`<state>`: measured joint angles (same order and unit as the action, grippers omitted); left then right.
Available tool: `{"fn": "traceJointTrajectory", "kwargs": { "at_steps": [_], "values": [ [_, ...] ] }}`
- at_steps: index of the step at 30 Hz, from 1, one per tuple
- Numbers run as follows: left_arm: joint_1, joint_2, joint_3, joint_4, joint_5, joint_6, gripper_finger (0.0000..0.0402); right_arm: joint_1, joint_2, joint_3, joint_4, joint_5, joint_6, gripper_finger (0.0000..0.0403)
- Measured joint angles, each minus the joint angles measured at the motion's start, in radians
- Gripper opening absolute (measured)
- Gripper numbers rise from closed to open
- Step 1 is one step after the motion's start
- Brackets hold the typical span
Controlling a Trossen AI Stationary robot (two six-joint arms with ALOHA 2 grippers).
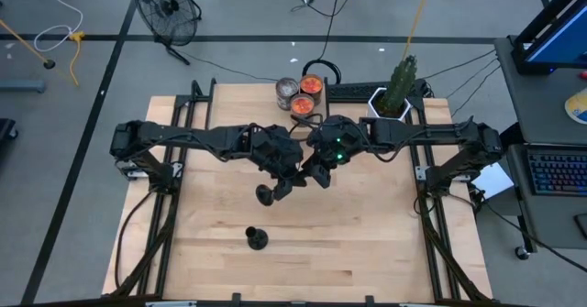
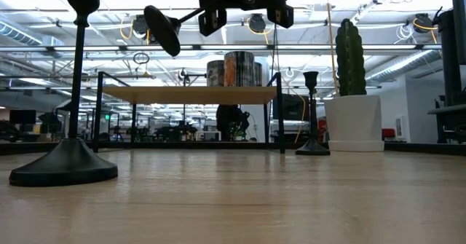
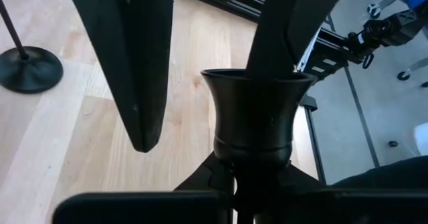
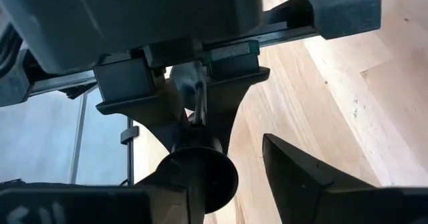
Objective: Pick & Place candle stick holders
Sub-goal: Put the bottom right black candle holder on the shelf
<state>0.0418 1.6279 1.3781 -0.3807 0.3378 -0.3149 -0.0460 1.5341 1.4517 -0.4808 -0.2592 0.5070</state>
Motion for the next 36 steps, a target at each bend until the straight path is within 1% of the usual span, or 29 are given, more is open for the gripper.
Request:
{"fn": "traceJointTrajectory", "kwargs": {
  "at_steps": [3,8,17,21,27,36],
  "values": [
    [0.0,0.0,0.0,-0.002,-0.002,-0.001,0.0019,0.0,0.001,0.0,0.002,-0.003,0.002,0.0135],
    [0.0,0.0,0.0,-0.002,-0.003,-0.003,0.0019,0.0,0.001,-0.001,0.003,-0.004,0.004,0.0148],
    [-0.004,-0.001,0.0,-0.004,-0.011,0.004,0.0019,0.0,0.002,-0.001,-0.003,-0.026,0.022,0.0205],
    [-0.004,-0.001,0.002,-0.019,-0.02,0.019,0.0019,0.0,0.002,-0.001,-0.013,-0.023,0.024,0.022],
    [-0.005,-0.002,0.006,-0.042,-0.026,0.033,0.0019,0.0,-0.005,-0.001,-0.004,-0.02,0.032,0.0217],
    [-0.004,-0.002,0.006,-0.056,-0.033,0.044,0.0019,0.001,-0.041,-0.002,-0.047,-0.028,0.049,0.0211]
  ]
}}
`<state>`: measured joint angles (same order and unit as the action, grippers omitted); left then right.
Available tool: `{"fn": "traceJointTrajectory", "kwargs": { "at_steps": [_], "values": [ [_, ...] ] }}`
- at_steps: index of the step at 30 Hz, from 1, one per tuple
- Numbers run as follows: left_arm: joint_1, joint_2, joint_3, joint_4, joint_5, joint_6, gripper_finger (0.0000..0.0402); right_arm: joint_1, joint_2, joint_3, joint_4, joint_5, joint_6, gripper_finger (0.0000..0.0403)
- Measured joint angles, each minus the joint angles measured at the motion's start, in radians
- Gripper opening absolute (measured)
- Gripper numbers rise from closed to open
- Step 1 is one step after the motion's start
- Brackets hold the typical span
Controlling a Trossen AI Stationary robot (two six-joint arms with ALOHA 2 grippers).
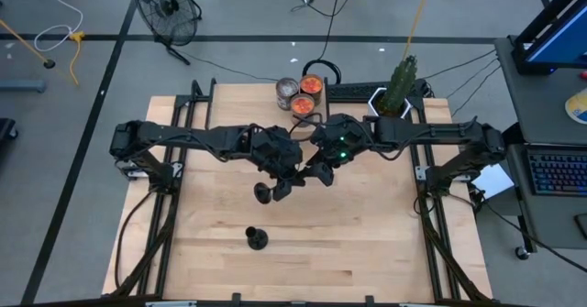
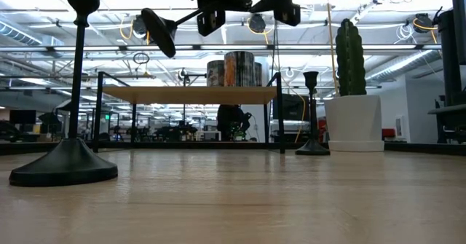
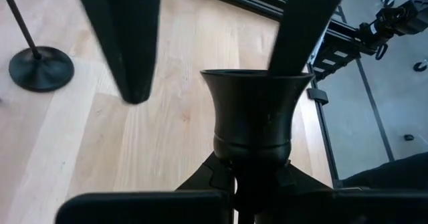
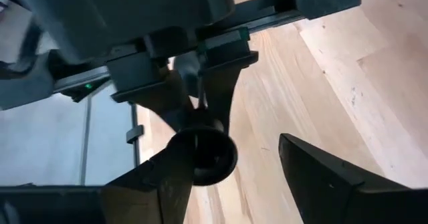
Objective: Pick & Place candle stick holders
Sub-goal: Put the bottom right black candle holder on the shelf
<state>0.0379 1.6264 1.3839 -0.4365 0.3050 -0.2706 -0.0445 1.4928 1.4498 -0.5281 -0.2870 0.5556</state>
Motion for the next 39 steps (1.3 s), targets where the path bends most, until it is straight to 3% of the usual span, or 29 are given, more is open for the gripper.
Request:
{"fn": "traceJointTrajectory", "kwargs": {
  "at_steps": [19,23,32,39],
  "values": [
    [0.003,-0.021,-0.004,-0.012,-0.06,-0.006,0.0019,0.002,-0.135,0.002,-0.118,-0.005,0.008,0.021],
    [0.003,-0.07,-0.005,-0.036,-0.143,-0.014,0.0019,0.003,-0.195,0.002,-0.171,0.026,-0.001,0.021],
    [0.019,-0.238,-0.004,-0.062,-0.482,-0.012,0.0019,0.057,-0.342,-0.096,-0.214,0.182,-0.043,0.0201],
    [0.069,-0.319,-0.005,-0.057,-0.639,0.044,0.0019,0.107,-0.475,-0.283,-0.052,0.238,-0.085,0.0107]
  ]
}}
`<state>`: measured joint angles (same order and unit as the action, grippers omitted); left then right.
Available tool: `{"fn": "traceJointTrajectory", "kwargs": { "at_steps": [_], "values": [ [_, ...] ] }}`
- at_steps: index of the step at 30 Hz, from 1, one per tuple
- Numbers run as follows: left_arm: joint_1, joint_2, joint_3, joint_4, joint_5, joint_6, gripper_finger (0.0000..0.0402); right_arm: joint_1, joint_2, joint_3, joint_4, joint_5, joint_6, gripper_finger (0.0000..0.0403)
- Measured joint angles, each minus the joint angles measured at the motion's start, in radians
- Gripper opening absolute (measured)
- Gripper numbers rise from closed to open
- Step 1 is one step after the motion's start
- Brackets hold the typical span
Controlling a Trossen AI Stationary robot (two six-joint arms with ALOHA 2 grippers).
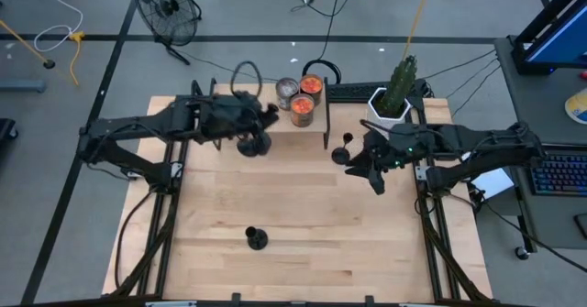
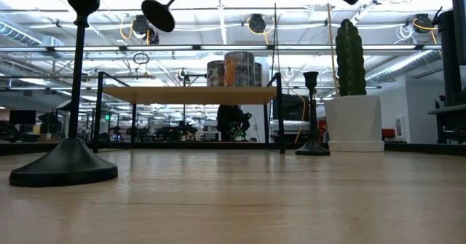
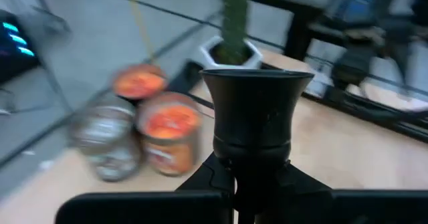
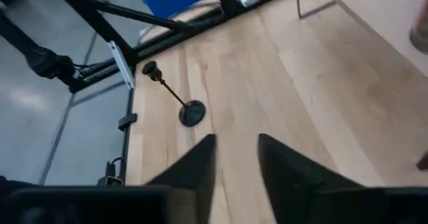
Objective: Pick & Place candle stick holders
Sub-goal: Put the bottom right black candle holder on the shelf
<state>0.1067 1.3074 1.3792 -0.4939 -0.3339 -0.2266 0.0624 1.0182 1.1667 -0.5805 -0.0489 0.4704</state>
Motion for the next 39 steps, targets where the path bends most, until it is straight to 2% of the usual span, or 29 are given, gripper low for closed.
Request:
{"fn": "traceJointTrajectory", "kwargs": {
  "at_steps": [4,6,12,18,22,27,34,39],
  "values": [
    [0.046,-0.024,0.0,0.038,-0.033,0.069,0.0019,0.012,-0.078,-0.111,0.107,0.0,-0.023,0.003],
    [0.075,-0.033,0.0,0.061,-0.035,0.11,0.0019,0.013,-0.116,-0.162,0.165,0.001,-0.034,0.0008],
    [0.206,-0.053,0.0,0.085,0.003,0.187,0.0019,0.012,-0.226,-0.295,0.292,0.057,-0.038,0.0005],
    [0.357,-0.042,0.0,0.117,0.144,0.261,0.0019,0.012,-0.29,-0.371,0.345,0.079,-0.046,0.0002],
    [0.449,-0.035,-0.031,0.202,0.237,0.285,0.0019,0.012,-0.3,-0.387,0.345,0.08,-0.046,0.0002],
    [0.551,-0.036,-0.144,0.385,0.386,0.266,0.0019,0.012,-0.3,-0.398,0.345,0.082,-0.046,0.0001],
    [0.655,-0.038,-0.314,0.603,0.48,0.262,0.0019,0.012,-0.3,-0.416,0.344,0.082,-0.045,0.0001],
    [0.742,-0.039,-0.461,0.843,0.549,0.198,0.0019,0.012,-0.3,-0.431,0.344,0.082,-0.038,0.0003]
  ]
}}
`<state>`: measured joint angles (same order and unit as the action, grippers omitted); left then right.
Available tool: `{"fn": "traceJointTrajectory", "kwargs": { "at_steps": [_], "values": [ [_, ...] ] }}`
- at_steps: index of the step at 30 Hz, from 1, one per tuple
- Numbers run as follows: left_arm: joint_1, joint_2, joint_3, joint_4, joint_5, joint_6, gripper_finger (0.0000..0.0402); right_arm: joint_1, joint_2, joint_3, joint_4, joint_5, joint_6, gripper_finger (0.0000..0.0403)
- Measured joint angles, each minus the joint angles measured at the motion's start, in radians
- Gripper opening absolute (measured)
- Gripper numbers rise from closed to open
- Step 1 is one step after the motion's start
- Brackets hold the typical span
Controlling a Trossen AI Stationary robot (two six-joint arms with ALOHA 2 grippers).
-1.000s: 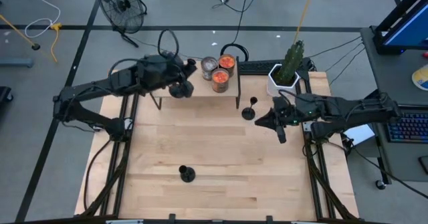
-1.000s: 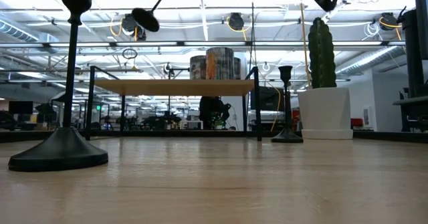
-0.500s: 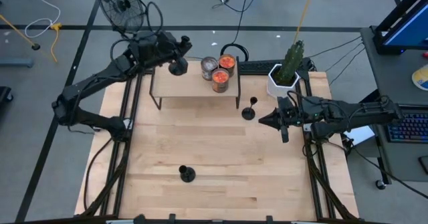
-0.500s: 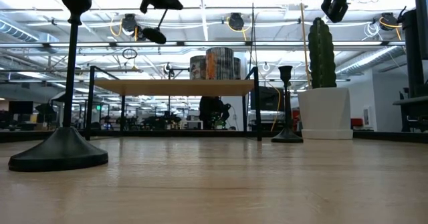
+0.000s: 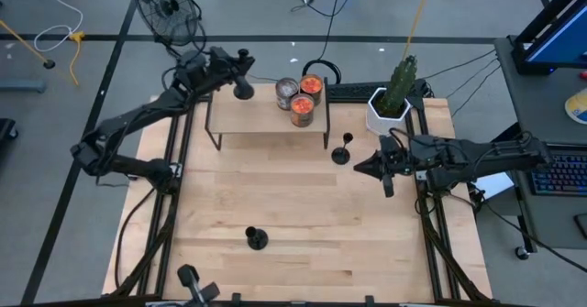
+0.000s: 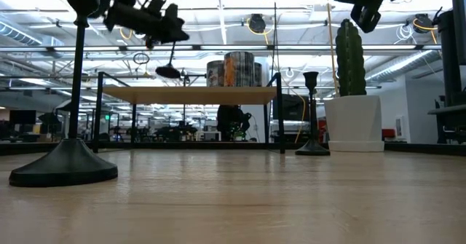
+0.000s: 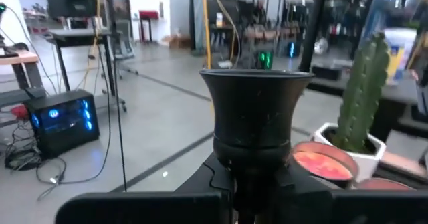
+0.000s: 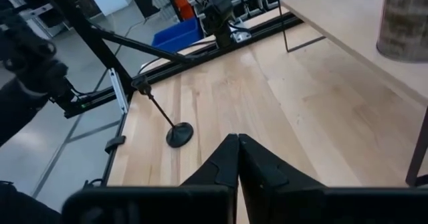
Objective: Pick & Place candle stick holders
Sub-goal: Put the bottom right black candle holder on the shelf
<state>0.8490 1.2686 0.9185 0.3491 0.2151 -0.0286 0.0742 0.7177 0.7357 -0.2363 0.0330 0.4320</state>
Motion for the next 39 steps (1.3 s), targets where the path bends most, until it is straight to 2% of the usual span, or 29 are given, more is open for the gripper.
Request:
{"fn": "traceJointTrajectory", "kwargs": {
  "at_steps": [4,9,17,23,28,34,39],
  "values": [
    [0.063,0.0,-0.112,0.199,0.038,-0.031,0.0019,0.0,0.0,-0.013,0.0,0.0,0.0,0.0003],
    [0.121,0.0,-0.198,0.322,0.049,-0.036,0.0019,0.0,0.0,-0.021,0.0,-0.002,0.0,0.0001],
    [0.146,0.0,-0.218,0.323,0.098,-0.027,0.0019,0.0,0.0,-0.021,0.0,-0.002,0.0,0.0001],
    [0.149,0.0,-0.219,0.266,0.099,0.02,0.0019,0.0,0.0,-0.021,0.0,-0.002,0.001,0.0001],
    [0.155,0.0,-0.242,0.286,0.099,0.024,0.0019,0.0,0.0,-0.021,-0.001,-0.002,0.0,0.0001],
    [0.174,0.001,-0.288,0.388,0.101,0.001,0.0019,0.0,0.0,-0.021,-0.001,-0.003,0.0,0.0001],
    [0.178,0.001,-0.289,0.403,0.146,-0.014,0.0019,0.0,0.0,-0.021,0.0,-0.002,-0.001,0.0001]
  ]
}}
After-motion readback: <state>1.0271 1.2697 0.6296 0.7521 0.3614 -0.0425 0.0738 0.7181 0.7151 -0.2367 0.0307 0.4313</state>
